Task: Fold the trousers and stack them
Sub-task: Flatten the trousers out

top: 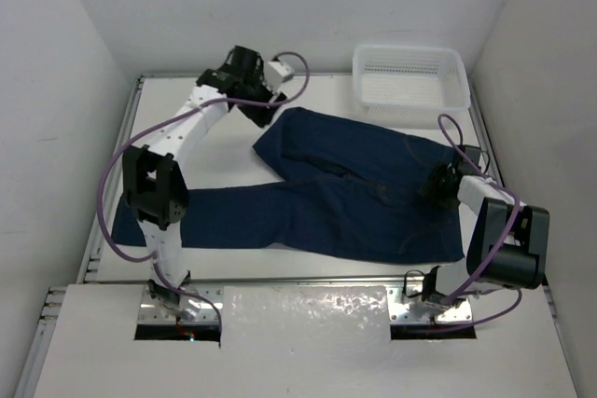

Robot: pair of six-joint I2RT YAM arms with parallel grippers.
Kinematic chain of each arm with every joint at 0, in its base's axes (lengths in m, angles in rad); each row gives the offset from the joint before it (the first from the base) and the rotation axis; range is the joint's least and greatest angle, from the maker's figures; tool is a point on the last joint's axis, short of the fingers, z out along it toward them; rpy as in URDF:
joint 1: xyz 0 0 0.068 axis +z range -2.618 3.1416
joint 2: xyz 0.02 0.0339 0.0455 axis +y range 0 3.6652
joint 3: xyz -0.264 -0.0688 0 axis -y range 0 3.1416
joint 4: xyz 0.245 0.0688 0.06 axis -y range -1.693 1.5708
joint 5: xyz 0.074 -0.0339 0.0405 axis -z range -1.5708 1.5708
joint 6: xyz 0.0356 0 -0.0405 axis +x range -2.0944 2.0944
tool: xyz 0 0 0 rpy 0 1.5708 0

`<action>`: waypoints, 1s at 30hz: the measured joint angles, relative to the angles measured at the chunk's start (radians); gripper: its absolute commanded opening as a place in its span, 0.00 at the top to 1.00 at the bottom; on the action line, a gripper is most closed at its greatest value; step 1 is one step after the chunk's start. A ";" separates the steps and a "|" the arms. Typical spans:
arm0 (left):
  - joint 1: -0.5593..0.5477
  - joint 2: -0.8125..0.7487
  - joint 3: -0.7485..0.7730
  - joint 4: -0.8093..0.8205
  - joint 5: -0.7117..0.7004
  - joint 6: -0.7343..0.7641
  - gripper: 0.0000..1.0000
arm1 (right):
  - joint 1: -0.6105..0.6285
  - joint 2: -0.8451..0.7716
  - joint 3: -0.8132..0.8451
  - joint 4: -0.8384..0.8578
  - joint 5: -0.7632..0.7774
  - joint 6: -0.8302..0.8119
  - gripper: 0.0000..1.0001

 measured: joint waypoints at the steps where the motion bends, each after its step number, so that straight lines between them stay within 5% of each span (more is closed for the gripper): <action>1: -0.023 -0.002 -0.029 -0.013 0.047 -0.030 0.34 | 0.000 0.000 0.005 -0.016 0.000 -0.006 0.40; 7: -0.142 0.004 -0.251 -0.030 0.066 -0.107 0.28 | 0.000 -0.003 0.013 -0.078 0.000 -0.023 0.37; 10: -0.174 0.048 -0.241 -0.035 0.040 -0.150 0.35 | 0.000 -0.004 0.013 -0.090 0.001 -0.023 0.36; 11: -0.180 0.070 -0.225 -0.031 0.019 -0.161 0.41 | 0.000 -0.004 0.013 -0.094 0.000 -0.023 0.35; 13: -0.185 0.107 -0.211 0.002 -0.056 -0.186 0.70 | 0.000 -0.004 0.013 -0.100 0.002 -0.026 0.34; 14: -0.183 0.119 -0.217 0.024 -0.106 -0.186 0.95 | 0.000 -0.004 0.013 -0.101 0.003 -0.030 0.33; 15: -0.181 0.122 -0.232 0.047 -0.152 -0.188 1.00 | 0.000 -0.004 0.013 -0.103 0.008 -0.034 0.33; 23: -0.156 0.077 -0.415 0.179 -0.359 -0.115 1.00 | 0.000 0.013 0.011 -0.114 0.049 -0.047 0.33; 30: 0.080 -0.006 -0.246 0.184 -0.333 -0.077 0.94 | 0.002 0.029 0.022 -0.119 0.062 -0.060 0.33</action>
